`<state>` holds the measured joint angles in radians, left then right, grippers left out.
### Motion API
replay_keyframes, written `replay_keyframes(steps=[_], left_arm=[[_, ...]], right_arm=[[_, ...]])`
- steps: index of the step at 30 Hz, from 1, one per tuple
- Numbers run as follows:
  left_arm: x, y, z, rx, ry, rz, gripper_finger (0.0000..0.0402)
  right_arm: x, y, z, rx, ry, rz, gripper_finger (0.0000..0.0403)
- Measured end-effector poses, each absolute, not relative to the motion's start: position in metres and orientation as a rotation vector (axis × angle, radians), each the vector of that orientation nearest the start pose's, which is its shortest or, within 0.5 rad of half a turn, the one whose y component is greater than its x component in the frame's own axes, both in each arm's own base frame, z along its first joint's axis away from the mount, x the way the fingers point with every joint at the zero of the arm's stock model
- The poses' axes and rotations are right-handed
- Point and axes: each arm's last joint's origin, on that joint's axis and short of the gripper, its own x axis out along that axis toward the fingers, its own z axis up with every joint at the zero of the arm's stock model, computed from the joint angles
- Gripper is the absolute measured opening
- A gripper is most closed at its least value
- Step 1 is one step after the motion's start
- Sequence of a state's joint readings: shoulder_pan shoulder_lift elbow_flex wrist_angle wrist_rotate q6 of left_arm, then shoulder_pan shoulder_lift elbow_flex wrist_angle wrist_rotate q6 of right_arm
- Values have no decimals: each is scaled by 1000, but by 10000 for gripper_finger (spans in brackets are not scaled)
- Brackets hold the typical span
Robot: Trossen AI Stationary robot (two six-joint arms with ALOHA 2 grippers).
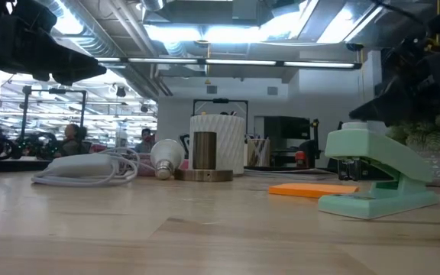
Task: Screw lightbulb
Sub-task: Return to Home Position
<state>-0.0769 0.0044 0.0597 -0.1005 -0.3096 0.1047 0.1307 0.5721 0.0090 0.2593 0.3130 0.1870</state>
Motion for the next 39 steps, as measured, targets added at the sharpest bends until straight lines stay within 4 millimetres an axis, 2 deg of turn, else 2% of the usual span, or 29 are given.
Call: replay_keyframes(steps=[9,17,29,39], left_arm=[[93,2,174,113,57,230,223],[93,2,174,113,56,230,223],[93,2,174,113,57,230,223],[93,2,174,113,57,230,223]], right_arm=[[111,6,160,166,70,-190,5],[100,4,170,194,-51,-179,5],[96,-9,173,196,-104,-303,5],[96,-9,172,195,-99,-303,5]])
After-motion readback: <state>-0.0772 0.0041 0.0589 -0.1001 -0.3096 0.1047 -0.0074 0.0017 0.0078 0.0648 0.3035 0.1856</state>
